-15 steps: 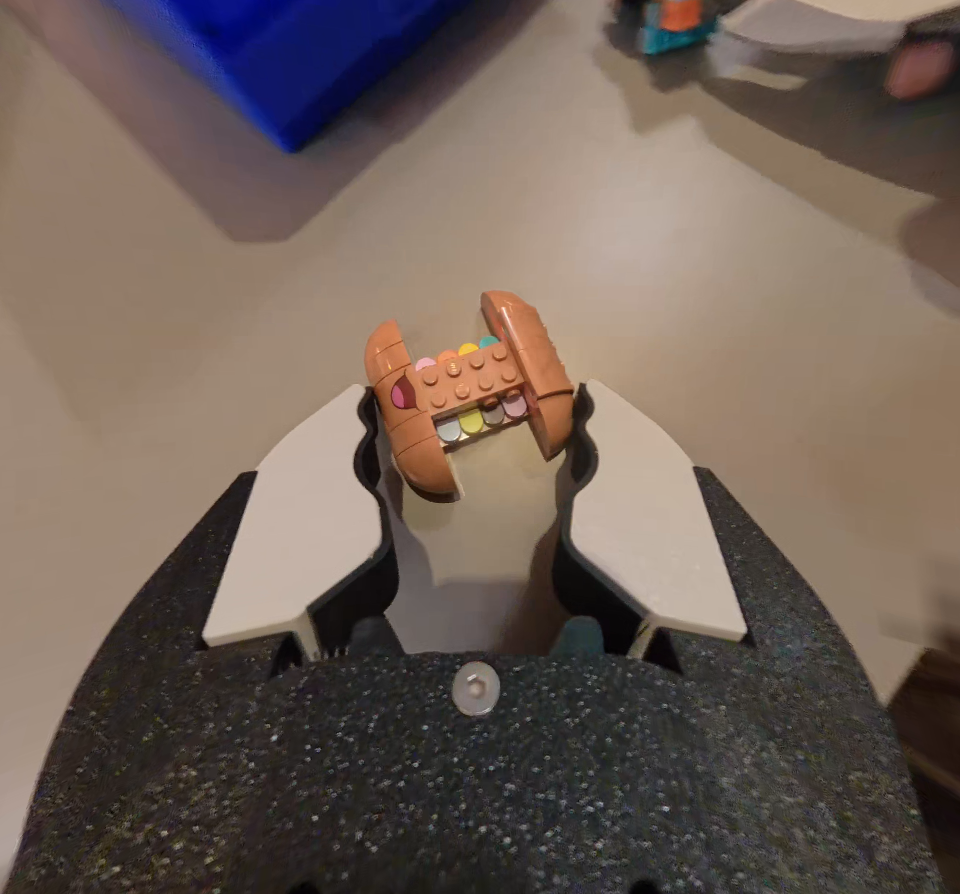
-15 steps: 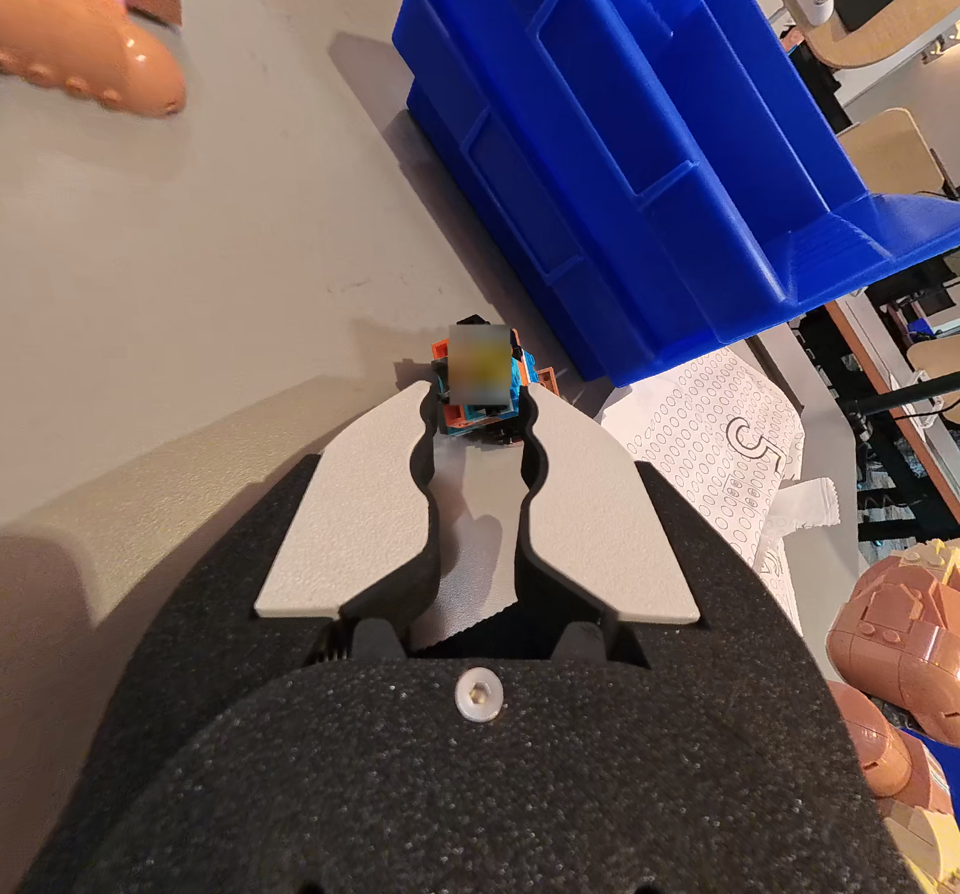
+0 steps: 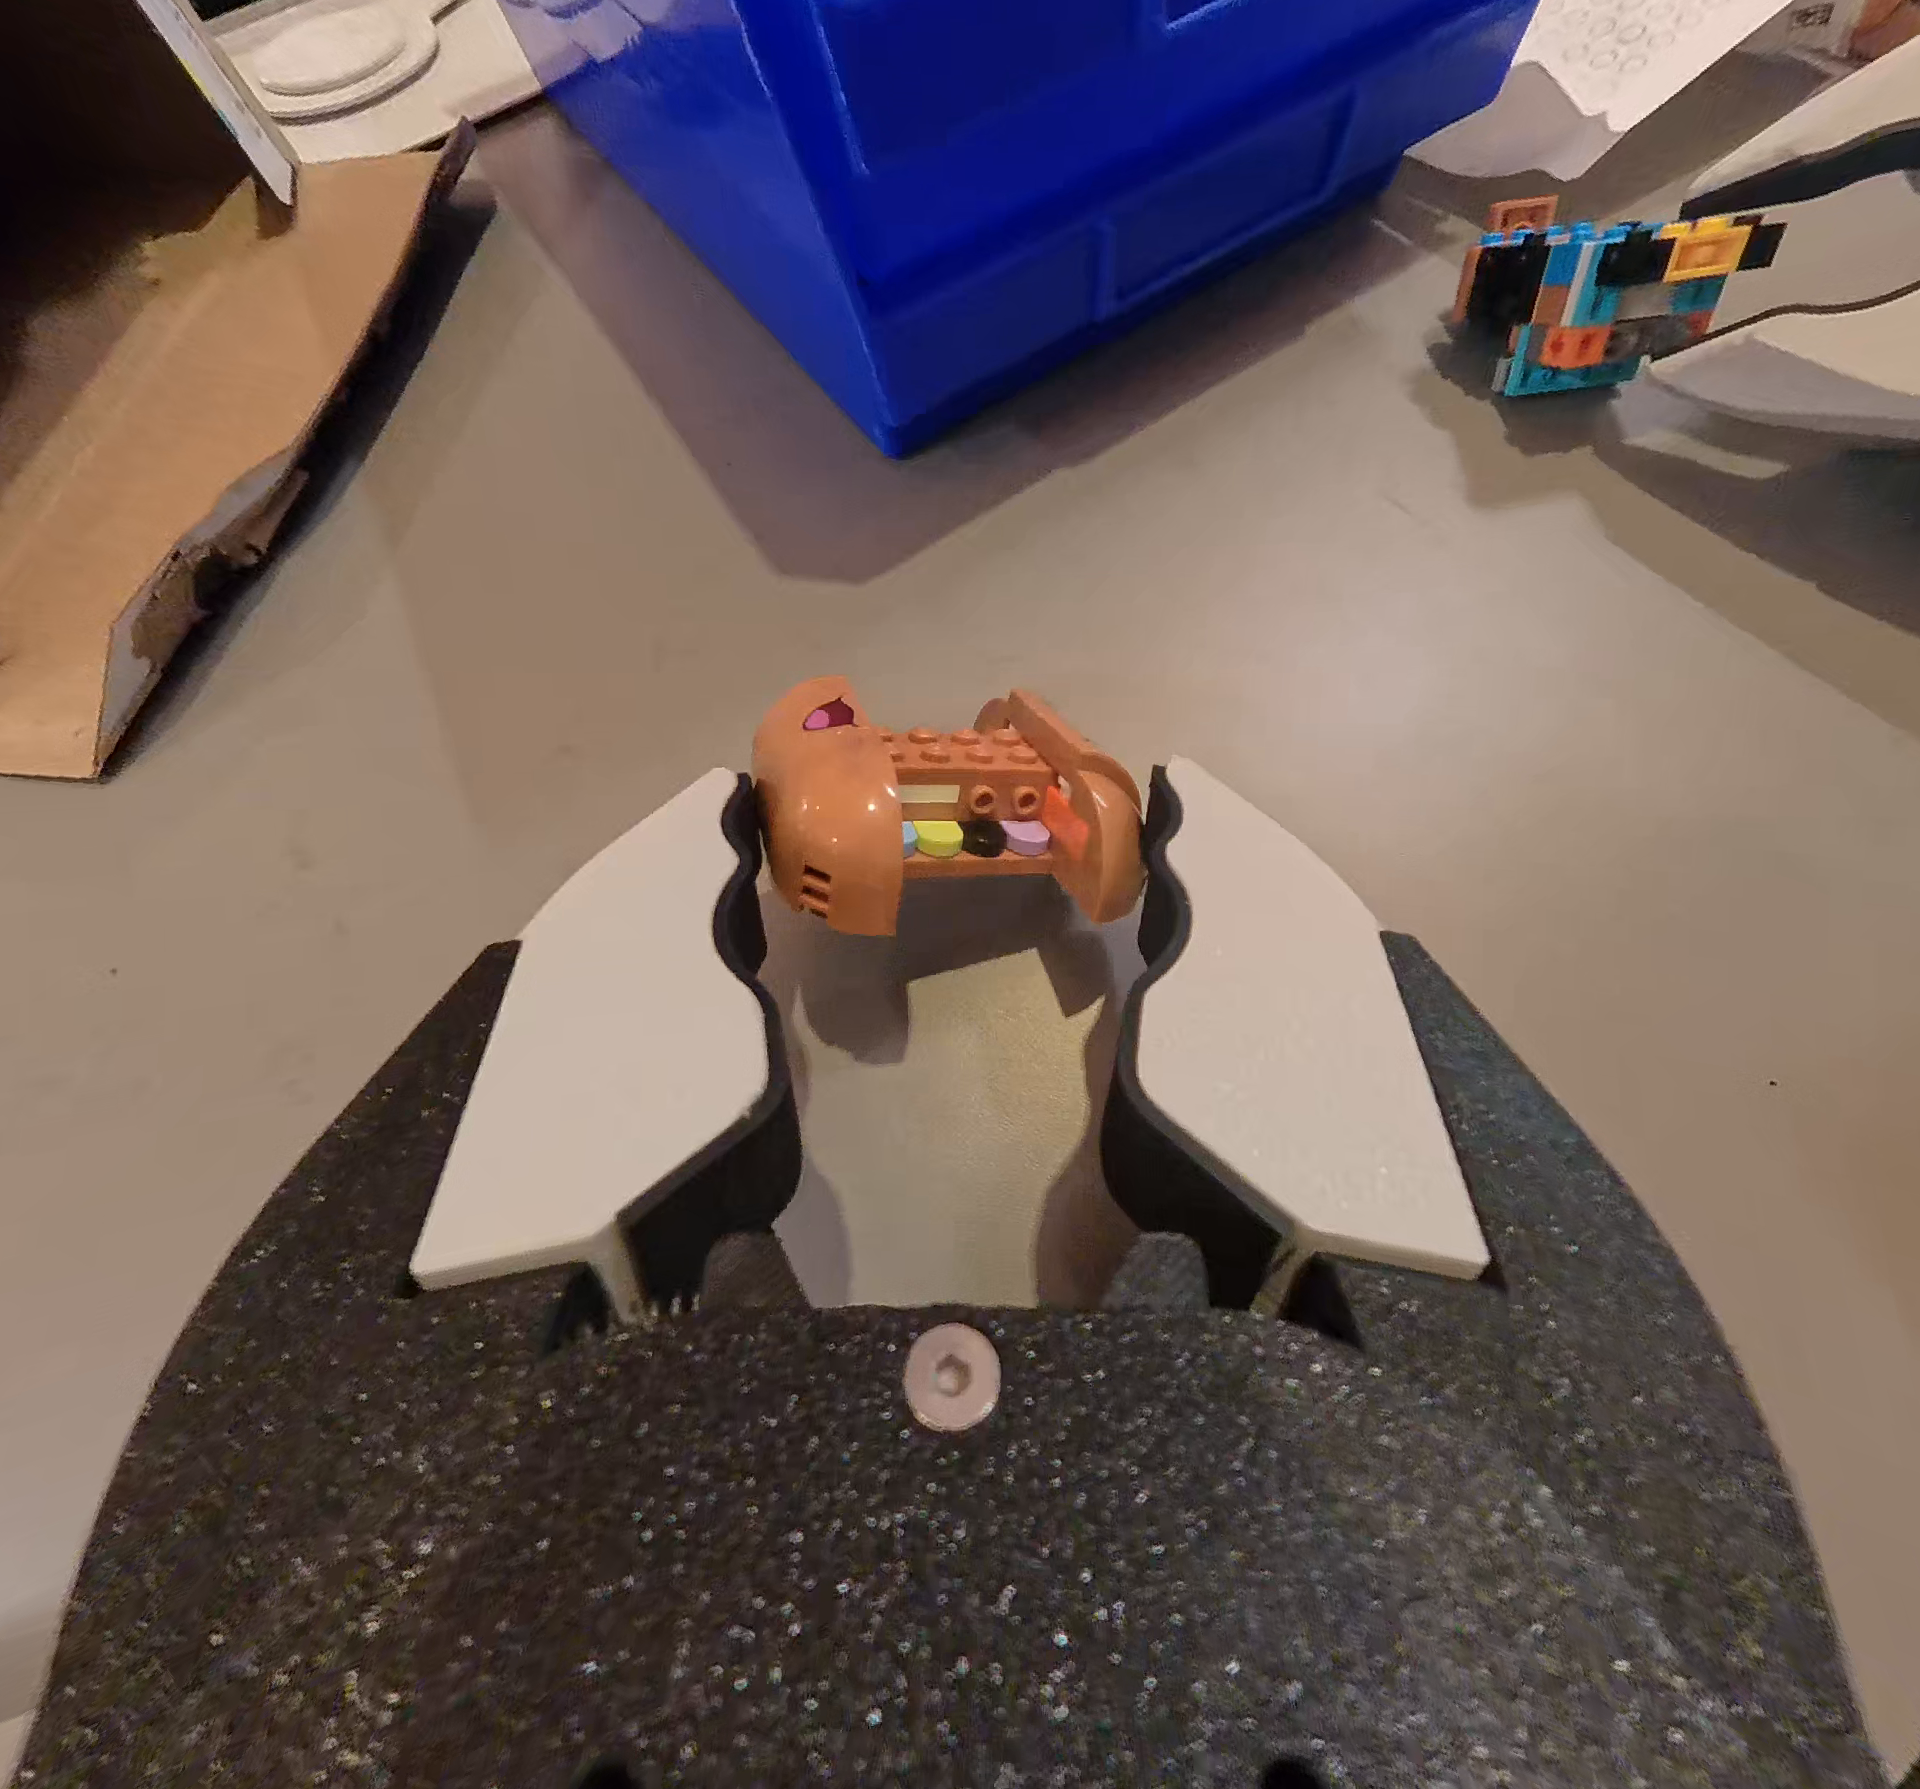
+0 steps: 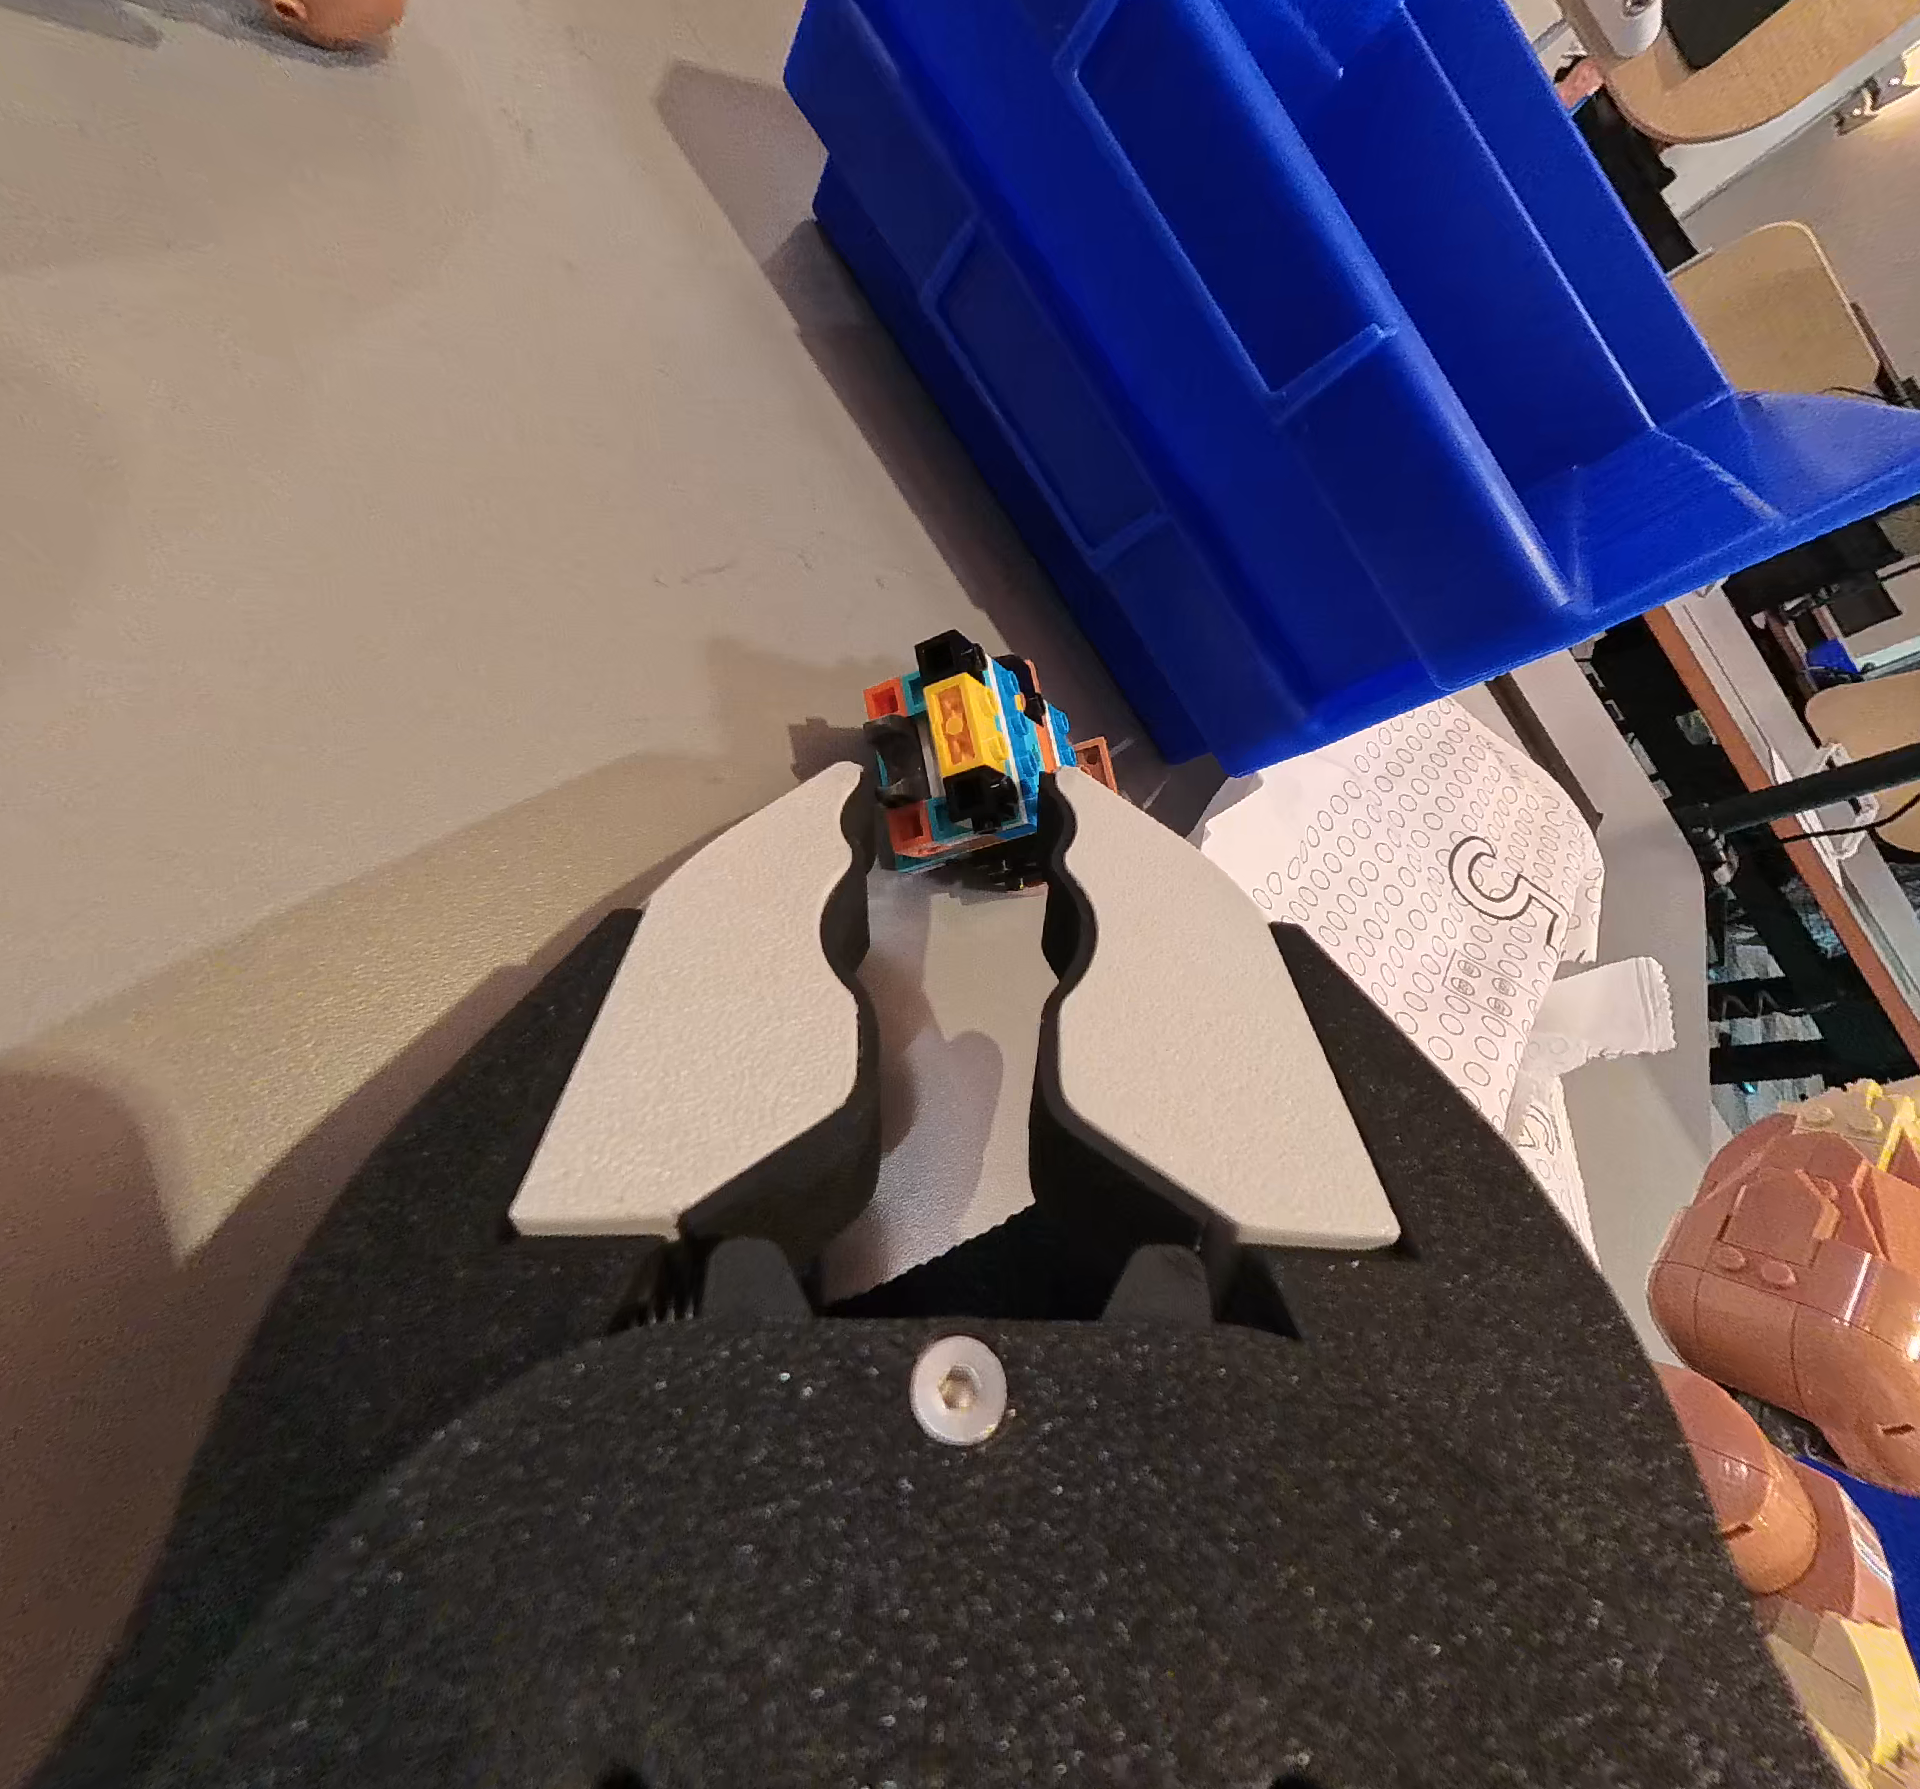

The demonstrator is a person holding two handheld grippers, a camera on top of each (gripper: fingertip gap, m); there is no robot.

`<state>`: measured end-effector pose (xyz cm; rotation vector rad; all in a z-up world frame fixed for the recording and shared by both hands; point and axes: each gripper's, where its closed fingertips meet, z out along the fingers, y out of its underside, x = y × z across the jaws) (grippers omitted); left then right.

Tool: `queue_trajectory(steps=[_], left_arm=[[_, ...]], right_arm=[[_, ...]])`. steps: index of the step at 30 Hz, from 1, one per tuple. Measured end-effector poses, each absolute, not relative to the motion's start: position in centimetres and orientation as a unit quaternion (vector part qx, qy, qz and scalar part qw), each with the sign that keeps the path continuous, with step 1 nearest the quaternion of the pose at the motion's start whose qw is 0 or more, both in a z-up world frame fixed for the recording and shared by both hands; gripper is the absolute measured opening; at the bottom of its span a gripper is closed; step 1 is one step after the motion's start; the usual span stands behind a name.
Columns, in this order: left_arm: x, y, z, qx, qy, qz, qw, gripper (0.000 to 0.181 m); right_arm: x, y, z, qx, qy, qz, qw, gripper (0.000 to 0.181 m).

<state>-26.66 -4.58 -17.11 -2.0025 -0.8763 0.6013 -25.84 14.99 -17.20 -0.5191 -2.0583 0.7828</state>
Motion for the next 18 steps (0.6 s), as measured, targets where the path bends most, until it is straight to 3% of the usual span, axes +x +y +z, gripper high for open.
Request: queue_trajectory(steps=[8, 9, 11, 18], left_arm=[[-26.4, -4.7, -16.7, -0.812, -0.327, 0.276, 0.397, 0.066], [-26.5, -4.7, -16.4, -0.806, -0.326, 0.284, 0.404, 0.062], [-26.3, -4.7, -15.7, -0.797, -0.318, 0.290, 0.424, 0.028], [-25.9, -4.6, -16.6, -0.814, -0.314, 0.256, 0.416, 0.038]], right_arm=[[-25.8, 15.0, -17.2, -0.207, -0.823, 0.313, 0.426, 0.030], [-25.8, 15.0, -17.2, -0.206, -0.823, 0.313, 0.426, 0.030], [-25.8, 15.0, -17.2, -0.205, -0.823, 0.313, 0.427, 0.030], [-25.8, 15.0, -17.2, -0.206, -0.823, 0.313, 0.426, 0.030]])
